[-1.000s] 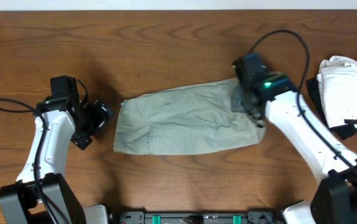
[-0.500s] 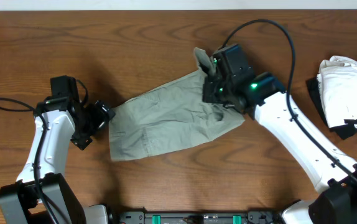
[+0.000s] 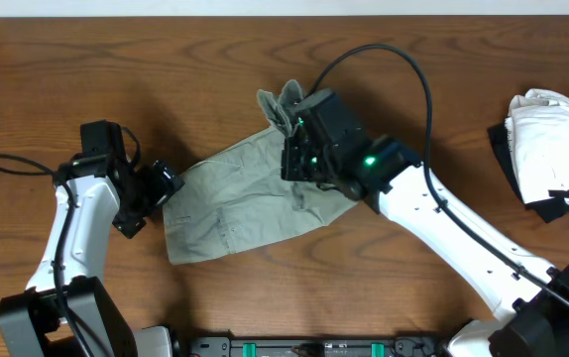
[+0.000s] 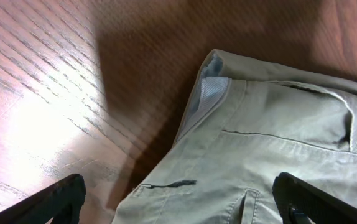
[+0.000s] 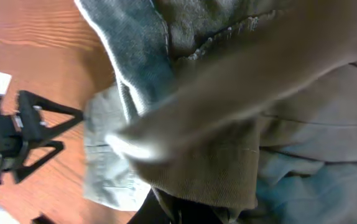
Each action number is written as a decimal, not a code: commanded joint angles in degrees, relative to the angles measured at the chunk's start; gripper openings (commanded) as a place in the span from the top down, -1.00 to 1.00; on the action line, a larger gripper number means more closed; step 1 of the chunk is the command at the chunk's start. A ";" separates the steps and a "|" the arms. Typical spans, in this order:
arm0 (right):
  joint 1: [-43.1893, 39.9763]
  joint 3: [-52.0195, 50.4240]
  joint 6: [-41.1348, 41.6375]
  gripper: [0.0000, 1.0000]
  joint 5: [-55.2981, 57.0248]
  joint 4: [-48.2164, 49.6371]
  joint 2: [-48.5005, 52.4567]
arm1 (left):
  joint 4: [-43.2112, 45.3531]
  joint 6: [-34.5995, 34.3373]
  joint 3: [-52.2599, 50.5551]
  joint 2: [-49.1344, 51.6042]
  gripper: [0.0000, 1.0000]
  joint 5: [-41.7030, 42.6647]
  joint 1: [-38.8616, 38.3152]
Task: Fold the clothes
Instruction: 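Fold the pants' right half leftward over the middle with the right gripper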
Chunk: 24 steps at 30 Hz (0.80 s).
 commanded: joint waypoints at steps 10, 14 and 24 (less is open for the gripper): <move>5.70 -0.37 2.62 0.98 -1.01 4.50 9.94 | -1.73 1.92 0.42 -2.62 -0.96 -0.74 0.20; 6.75 -0.37 2.69 0.98 -2.62 7.78 13.42 | -1.95 2.27 0.42 -2.64 -0.96 -2.67 0.20; 7.15 -0.35 4.90 0.97 -9.77 13.03 13.94 | -2.23 2.27 0.42 -2.62 -0.96 -4.13 1.25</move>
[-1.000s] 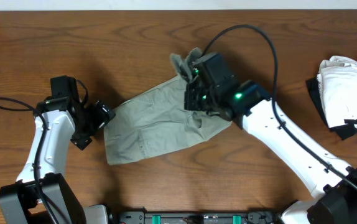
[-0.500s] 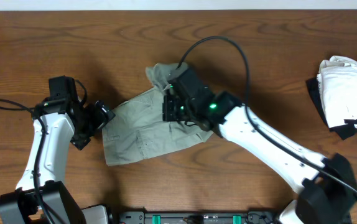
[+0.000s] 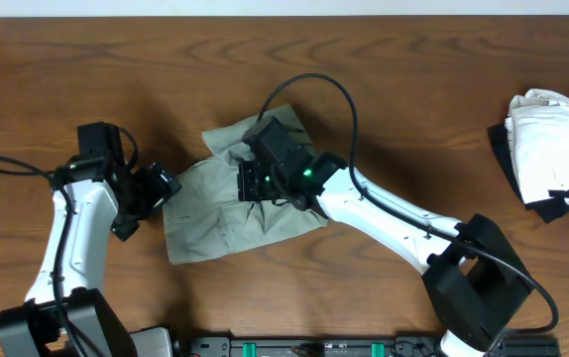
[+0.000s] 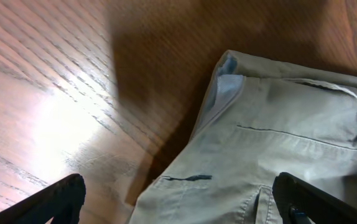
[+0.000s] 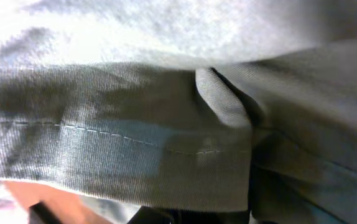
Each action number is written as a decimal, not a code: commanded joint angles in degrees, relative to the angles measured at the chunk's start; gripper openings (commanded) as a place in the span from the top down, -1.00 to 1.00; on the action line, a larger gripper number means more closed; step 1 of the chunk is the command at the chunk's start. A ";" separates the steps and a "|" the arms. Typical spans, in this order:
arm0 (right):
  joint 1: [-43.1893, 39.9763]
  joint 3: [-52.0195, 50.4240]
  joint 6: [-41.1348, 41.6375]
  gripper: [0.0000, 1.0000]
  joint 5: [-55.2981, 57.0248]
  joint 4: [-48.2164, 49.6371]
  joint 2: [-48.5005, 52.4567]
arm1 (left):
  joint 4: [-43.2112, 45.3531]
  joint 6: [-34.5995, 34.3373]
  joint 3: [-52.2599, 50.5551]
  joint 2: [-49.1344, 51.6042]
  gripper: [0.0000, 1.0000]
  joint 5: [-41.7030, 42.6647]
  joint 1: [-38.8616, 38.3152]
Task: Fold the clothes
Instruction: 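Fold the pants' right half leftward over the middle with the right gripper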
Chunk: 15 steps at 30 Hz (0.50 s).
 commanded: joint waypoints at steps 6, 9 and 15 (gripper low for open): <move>0.61 0.15 1.25 0.97 -1.51 -0.31 -0.13 | -1.42 0.81 0.42 -0.74 -0.96 -1.14 2.01; 0.61 0.09 1.20 0.97 -1.01 -0.74 -0.09 | -1.62 0.81 0.42 -0.74 -0.96 -1.14 1.99; 1.92 0.04 1.31 0.97 -0.98 -0.26 -0.09 | -1.57 0.79 0.42 -0.74 -0.96 -1.14 1.99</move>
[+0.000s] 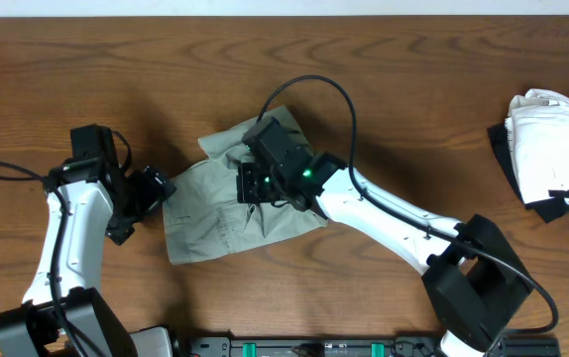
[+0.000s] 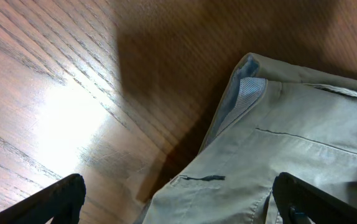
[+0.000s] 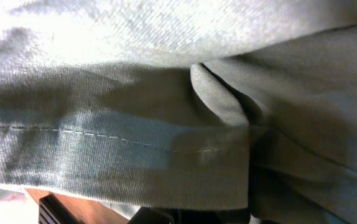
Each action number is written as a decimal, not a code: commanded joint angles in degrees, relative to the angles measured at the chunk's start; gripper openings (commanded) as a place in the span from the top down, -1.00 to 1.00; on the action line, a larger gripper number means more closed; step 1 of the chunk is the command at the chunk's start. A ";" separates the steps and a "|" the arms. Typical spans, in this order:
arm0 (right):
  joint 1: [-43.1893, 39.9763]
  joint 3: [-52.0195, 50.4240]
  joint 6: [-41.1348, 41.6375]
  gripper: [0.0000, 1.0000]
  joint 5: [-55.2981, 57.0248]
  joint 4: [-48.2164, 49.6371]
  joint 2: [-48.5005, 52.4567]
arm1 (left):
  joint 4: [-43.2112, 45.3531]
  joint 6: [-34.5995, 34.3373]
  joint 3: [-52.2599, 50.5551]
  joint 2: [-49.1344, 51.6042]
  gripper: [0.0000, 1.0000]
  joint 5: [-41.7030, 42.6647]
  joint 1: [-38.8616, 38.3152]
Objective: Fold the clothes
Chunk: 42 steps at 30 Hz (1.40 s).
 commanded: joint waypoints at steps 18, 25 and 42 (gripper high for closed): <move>2.43 0.04 0.13 0.97 5.01 0.07 -0.09 | -0.76 0.79 0.42 -0.74 -0.96 -0.85 2.58; -2.69 0.04 -3.96 0.97 9.16 -4.44 -0.11 | -1.01 0.81 0.42 -0.74 -0.96 -0.87 2.60; -11.74 -0.02 -16.37 0.97 19.80 -12.59 -0.09 | -0.92 0.76 0.42 -0.72 -0.96 -0.87 2.60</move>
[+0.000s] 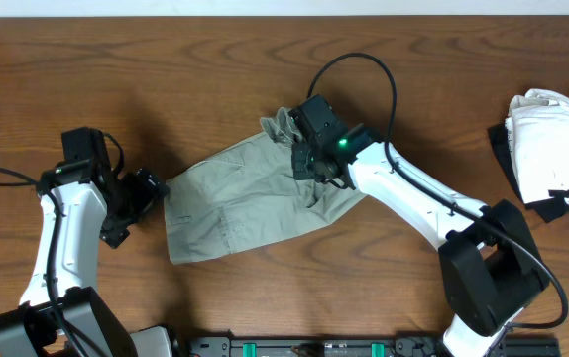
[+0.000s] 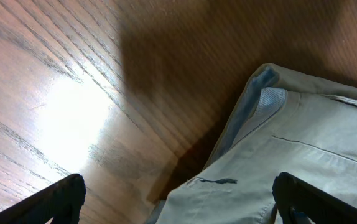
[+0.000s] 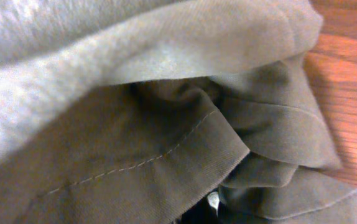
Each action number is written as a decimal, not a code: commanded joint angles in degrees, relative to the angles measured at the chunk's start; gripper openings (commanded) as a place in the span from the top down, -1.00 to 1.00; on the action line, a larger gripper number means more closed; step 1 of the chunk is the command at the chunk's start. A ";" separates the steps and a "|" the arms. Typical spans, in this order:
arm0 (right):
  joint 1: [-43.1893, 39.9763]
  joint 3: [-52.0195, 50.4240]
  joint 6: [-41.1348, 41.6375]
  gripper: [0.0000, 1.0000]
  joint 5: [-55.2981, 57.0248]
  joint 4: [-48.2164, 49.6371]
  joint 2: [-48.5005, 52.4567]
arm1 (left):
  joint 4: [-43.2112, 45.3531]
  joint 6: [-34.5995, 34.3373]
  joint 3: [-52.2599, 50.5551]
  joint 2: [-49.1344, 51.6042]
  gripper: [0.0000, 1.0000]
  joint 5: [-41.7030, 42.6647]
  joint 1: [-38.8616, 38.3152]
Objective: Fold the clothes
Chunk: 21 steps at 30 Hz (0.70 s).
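Olive-green shorts [image 1: 230, 208] lie flat across the middle of the wooden table [image 1: 86, 69]. My right gripper [image 1: 304, 159] is shut on their upper right end, where the cloth stands bunched up [image 1: 283, 124]. In the right wrist view folded cloth and a stitched hem [image 3: 135, 149] fill the frame and hide the fingers almost wholly. My left gripper [image 1: 154, 191] is open just off the shorts' left edge, touching nothing. Its dark fingertips [image 2: 54, 196] stand wide apart, with the waistband corner and pale lining [image 2: 259, 102] ahead of them.
A pile of white and black clothes [image 1: 552, 149] sits at the table's right edge. The right arm's black cable [image 1: 389, 79] loops above the shorts. A black rail [image 1: 314, 347] runs along the front edge.
My right gripper, still shut on the cloth, has moved from over the shorts' left half back to the right. The flap that lay over to the left now stands bunched at upper right. The left gripper shifted slightly left.
First my right gripper held the shorts' upper right end bunched above the middle. Then it was over the left half, the cloth laid across, and stayed there. Now it is back at the right with the shorts spread out. The left gripper stayed open, edging away leftward.
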 commanded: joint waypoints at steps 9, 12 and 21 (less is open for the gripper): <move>3.37 -1.38 2.45 0.97 2.23 0.72 0.00 | -0.39 0.76 0.39 -0.72 -0.96 -0.70 0.31; 5.05 -2.05 4.79 0.88 2.25 1.38 0.74 | -0.42 0.76 0.42 -0.72 -0.96 -0.68 0.28; 6.97 -1.01 3.37 0.02 2.14 1.77 0.85 | -0.66 0.76 0.39 -0.72 -0.96 -0.68 0.28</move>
